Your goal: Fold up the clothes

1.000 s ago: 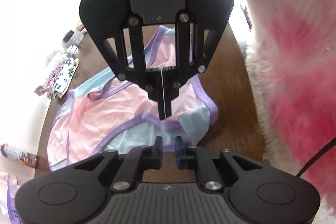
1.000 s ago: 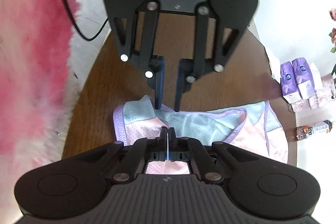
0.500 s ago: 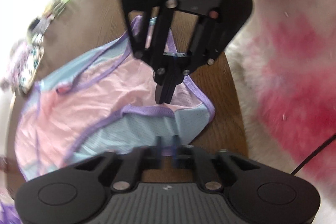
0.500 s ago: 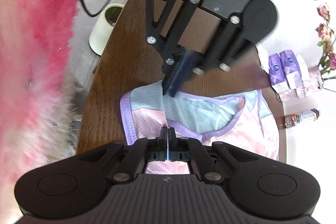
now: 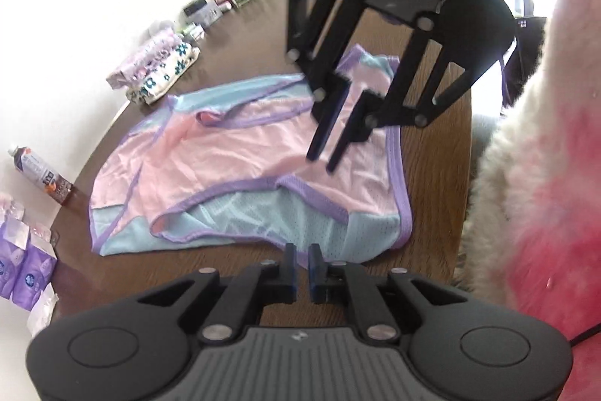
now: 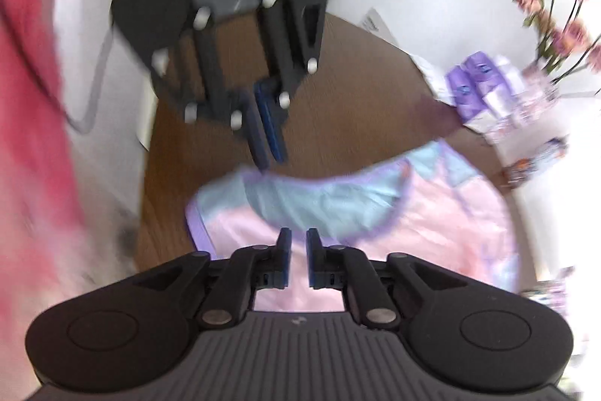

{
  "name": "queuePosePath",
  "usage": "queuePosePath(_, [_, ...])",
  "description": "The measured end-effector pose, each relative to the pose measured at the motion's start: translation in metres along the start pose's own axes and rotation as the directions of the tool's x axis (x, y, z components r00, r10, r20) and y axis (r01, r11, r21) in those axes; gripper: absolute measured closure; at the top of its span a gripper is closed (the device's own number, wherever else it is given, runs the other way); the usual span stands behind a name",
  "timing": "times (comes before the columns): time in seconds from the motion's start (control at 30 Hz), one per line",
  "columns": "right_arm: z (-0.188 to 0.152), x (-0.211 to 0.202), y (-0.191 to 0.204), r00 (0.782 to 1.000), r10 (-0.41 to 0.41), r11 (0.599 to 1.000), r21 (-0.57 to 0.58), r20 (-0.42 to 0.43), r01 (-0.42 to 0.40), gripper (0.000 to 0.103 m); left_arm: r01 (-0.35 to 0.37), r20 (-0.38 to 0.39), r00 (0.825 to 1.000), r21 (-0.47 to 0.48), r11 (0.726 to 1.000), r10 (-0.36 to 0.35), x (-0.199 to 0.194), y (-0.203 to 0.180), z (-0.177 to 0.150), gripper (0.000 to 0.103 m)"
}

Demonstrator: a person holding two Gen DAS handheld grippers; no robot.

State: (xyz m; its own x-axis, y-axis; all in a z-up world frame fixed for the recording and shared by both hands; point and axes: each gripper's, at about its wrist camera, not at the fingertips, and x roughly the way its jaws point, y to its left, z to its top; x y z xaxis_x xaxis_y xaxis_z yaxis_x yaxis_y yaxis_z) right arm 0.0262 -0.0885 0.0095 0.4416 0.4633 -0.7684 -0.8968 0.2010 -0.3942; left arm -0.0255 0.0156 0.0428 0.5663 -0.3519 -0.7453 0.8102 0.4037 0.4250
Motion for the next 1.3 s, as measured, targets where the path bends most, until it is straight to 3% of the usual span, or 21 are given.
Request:
queuePosePath(0.13, [0.008,0.004,-0.01,0.988,0.157,0.987,0.021,0.004,-0.157,0.076,-0.009,0.002,1.0,-0.021,1.0,0.009,0.0,0.003,0.004,0.094])
queuePosePath(0.23, [0.009,0.015,-0.013,0.973,0.232,0.972,0.038,-0.022,-0.231,0.077,0.024,0.018,1.0,-0.053,0.998,-0.023,-0.006,0.004,0.004,0.093])
queuePosePath(0.27, [0.008,0.019,-0.012,0.972,0.231,0.973,0.033,-0.04,-0.23,0.085,0.037,0.023,0.999,-0.056,0.998,-0.036,-0.006,0.004,0.005,0.093])
queuePosePath(0.3, [0.007,0.021,-0.01,0.974,0.221,0.975,0.024,-0.047,-0.22,0.097,0.046,0.026,0.999,-0.052,0.998,-0.045,-0.006,0.003,0.006,0.092])
queuePosePath(0.4, [0.006,0.018,0.004,0.988,0.152,0.988,-0.026,-0.034,-0.153,0.1,0.062,0.027,0.998,-0.018,0.998,-0.061,0.001,-0.003,0.008,0.092])
queuePosePath(0.53, [0.002,0.012,0.043,0.999,-0.038,0.983,-0.18,-0.011,0.035,0.1,0.084,0.028,0.996,0.016,0.996,-0.085,0.01,-0.009,0.01,0.092])
queuePosePath(0.6, [-0.002,0.011,0.062,0.993,-0.12,0.957,-0.265,0.007,0.118,0.1,0.054,0.016,0.998,0.04,0.998,-0.055,0.014,-0.013,0.011,0.093])
queuePosePath(0.67, [-0.005,0.013,0.076,0.983,-0.183,0.934,-0.307,0.023,0.181,0.1,0.019,0.005,1.0,0.067,0.998,-0.02,0.018,-0.017,0.012,0.101])
queuePosePath(0.73, [-0.008,0.017,0.082,0.973,-0.232,0.919,-0.322,0.021,0.226,0.1,-0.048,0.006,0.999,0.121,0.991,0.048,0.02,-0.027,0.013,0.102])
queuePosePath(0.8, [-0.009,0.016,0.075,0.977,-0.213,0.943,-0.263,-0.002,0.205,0.097,-0.124,0.014,0.992,0.181,0.976,0.123,0.02,-0.037,0.014,0.103])
queuePosePath(0.9, [-0.005,0.004,0.044,0.991,-0.135,0.988,-0.073,-0.01,0.134,0.096,-0.209,0.034,0.978,0.279,0.937,0.208,0.022,-0.054,0.011,0.103])
queuePosePath(1.03, [-0.002,-0.003,0.0,0.999,-0.044,0.989,0.14,0.023,0.041,0.094,-0.257,0.047,0.965,0.374,0.891,0.259,0.028,-0.07,0.004,0.103])
queuePosePath(1.17, [-0.004,0.007,-0.023,0.998,0.062,0.977,0.205,0.015,-0.064,0.076,-0.272,0.046,0.959,0.407,0.872,0.278,0.033,-0.075,0.0,0.103])
queuePosePath(1.3, [-0.005,0.02,-0.033,0.99,0.144,0.968,0.209,-0.014,-0.138,0.073,-0.261,0.044,0.963,0.409,0.875,0.266,0.034,-0.076,-0.002,0.102])
